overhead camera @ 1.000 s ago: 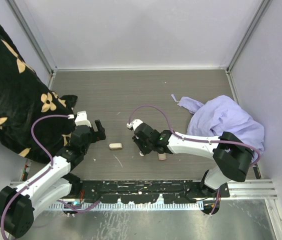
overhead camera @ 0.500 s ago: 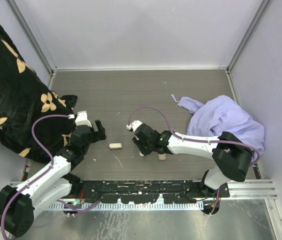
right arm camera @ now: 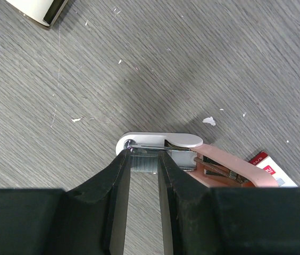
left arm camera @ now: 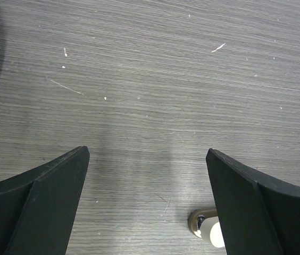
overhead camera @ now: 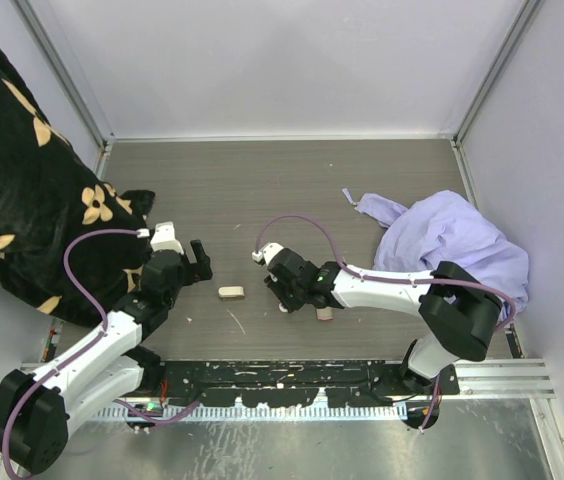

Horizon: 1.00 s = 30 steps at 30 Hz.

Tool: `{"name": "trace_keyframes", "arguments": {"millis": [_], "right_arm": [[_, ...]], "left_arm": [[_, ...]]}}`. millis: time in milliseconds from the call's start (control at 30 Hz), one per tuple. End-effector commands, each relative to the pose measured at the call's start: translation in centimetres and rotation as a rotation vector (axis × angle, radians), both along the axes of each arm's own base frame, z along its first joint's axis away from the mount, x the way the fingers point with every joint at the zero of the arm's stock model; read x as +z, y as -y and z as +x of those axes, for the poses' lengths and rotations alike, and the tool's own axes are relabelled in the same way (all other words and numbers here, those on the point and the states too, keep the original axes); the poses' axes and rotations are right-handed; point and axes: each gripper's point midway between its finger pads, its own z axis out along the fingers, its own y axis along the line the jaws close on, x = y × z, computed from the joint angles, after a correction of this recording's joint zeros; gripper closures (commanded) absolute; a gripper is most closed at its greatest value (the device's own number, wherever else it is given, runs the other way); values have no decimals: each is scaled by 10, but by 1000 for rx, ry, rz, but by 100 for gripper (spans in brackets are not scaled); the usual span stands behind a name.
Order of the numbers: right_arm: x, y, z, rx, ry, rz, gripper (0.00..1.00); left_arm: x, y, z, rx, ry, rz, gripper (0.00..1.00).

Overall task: Load the staples into the stapler
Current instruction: Install the staple into the stapler.

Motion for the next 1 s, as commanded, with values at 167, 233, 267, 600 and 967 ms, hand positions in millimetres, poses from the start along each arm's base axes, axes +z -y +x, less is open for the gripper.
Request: {"name": "trace_keyframes", "arguments": {"millis": [167,233,267,600,967], "right_arm": [[7,-8,10,0,52,22,80],[7,-8,10,-1,55,24,80],[8,-8,11,-1,57,24,80],[6,-5,11,18,64,1,80],[2,-4,13,26,74,-22,80]], "left_arm": [[23,3,12,8,82,-32,5],[22,3,12,9,80,-31,5],[23,3,12,9,81,-31,5],[23,3,12,8,81,-31,5],[24,3,12,10,84,-32,5]]}}
